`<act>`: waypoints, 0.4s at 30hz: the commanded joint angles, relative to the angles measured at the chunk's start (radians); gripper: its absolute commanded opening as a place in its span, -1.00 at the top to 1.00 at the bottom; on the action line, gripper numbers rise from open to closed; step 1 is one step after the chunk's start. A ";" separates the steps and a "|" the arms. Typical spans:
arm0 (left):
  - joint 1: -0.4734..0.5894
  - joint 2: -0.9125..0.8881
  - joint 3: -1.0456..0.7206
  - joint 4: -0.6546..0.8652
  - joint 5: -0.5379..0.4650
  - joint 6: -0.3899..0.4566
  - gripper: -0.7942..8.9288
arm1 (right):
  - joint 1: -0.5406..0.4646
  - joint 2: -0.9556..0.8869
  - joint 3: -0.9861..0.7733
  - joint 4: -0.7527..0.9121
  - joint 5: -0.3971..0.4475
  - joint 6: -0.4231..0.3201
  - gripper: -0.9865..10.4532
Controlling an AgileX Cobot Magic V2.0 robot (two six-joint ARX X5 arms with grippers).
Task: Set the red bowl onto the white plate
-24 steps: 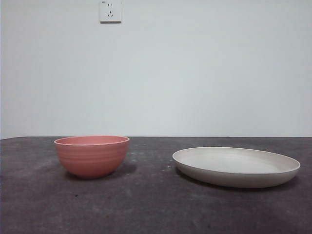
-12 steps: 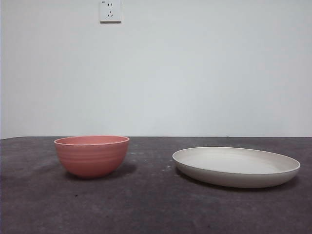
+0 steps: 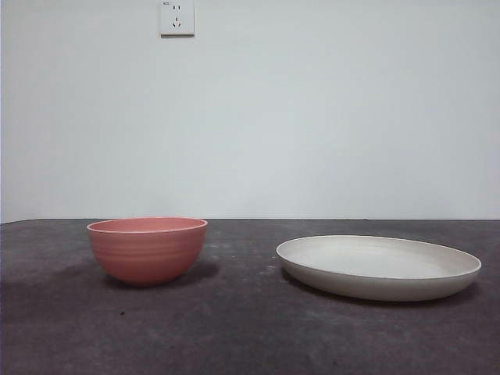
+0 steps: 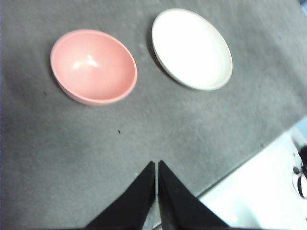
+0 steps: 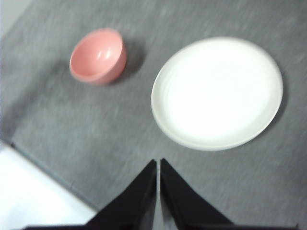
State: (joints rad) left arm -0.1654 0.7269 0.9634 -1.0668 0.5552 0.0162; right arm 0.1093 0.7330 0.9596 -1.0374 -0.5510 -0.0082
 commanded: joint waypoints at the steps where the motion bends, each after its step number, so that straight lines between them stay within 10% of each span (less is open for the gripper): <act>1: -0.010 0.005 0.026 0.014 0.006 0.030 0.82 | 0.027 0.007 0.018 -0.020 -0.006 -0.037 0.82; 8: -0.011 0.004 0.026 0.042 0.006 0.016 0.69 | 0.047 0.010 0.018 -0.019 -0.005 -0.035 0.67; 12: -0.011 0.005 0.026 0.041 0.006 -0.019 0.21 | 0.047 0.010 0.018 -0.018 0.002 -0.030 0.22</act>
State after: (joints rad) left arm -0.1734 0.7265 0.9642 -1.0332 0.5552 0.0109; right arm 0.1524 0.7357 0.9596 -1.0626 -0.5495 -0.0299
